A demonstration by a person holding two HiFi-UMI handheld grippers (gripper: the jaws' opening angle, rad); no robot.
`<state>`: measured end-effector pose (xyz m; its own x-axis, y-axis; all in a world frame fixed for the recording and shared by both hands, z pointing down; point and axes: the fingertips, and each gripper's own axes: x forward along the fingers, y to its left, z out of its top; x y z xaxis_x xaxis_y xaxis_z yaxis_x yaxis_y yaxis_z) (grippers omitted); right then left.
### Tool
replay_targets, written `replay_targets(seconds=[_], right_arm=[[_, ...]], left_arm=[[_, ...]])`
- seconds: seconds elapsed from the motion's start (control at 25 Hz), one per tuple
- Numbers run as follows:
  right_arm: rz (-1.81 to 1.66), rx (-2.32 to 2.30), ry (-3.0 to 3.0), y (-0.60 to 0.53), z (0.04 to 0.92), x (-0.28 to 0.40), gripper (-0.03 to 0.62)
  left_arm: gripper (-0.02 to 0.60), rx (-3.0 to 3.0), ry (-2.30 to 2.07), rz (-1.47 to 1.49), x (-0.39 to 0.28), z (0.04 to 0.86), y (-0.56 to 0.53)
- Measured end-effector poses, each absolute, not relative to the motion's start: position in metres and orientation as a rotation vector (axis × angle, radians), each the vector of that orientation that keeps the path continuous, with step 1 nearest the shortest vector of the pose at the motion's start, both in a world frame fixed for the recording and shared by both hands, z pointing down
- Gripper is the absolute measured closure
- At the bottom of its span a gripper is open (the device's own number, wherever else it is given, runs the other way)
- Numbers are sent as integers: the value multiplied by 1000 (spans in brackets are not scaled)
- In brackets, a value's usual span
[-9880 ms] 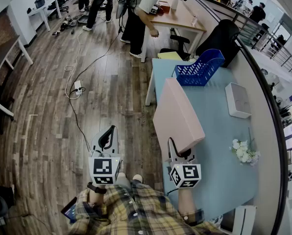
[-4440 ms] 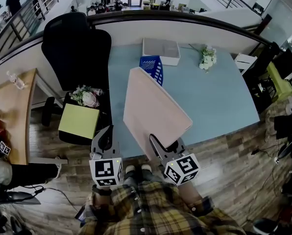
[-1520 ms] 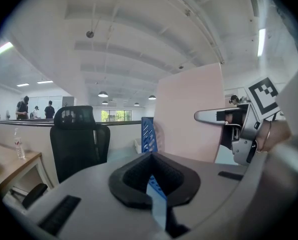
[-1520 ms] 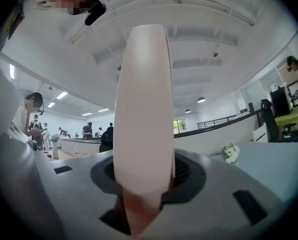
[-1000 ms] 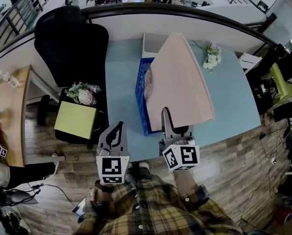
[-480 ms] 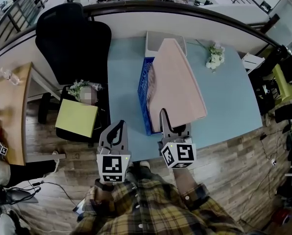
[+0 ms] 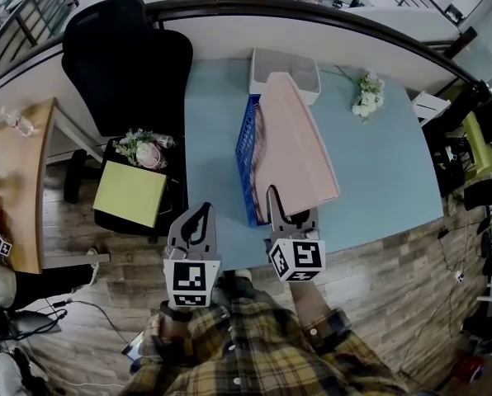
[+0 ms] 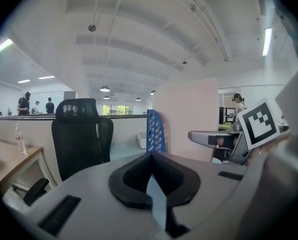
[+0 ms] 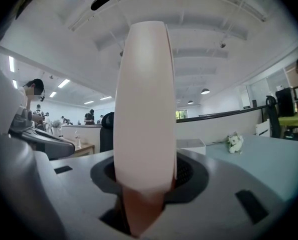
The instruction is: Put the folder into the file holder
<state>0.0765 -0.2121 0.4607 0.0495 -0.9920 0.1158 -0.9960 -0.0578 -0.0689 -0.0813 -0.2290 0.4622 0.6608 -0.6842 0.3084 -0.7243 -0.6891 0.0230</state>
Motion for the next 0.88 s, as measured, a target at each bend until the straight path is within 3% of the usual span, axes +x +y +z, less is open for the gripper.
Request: replay_targets(seconds=[0.88], right_arm=[[269, 2129, -2064, -214, 501, 70, 419]], left_arm=[[591, 2708, -1163, 426, -89, 469, -222]])
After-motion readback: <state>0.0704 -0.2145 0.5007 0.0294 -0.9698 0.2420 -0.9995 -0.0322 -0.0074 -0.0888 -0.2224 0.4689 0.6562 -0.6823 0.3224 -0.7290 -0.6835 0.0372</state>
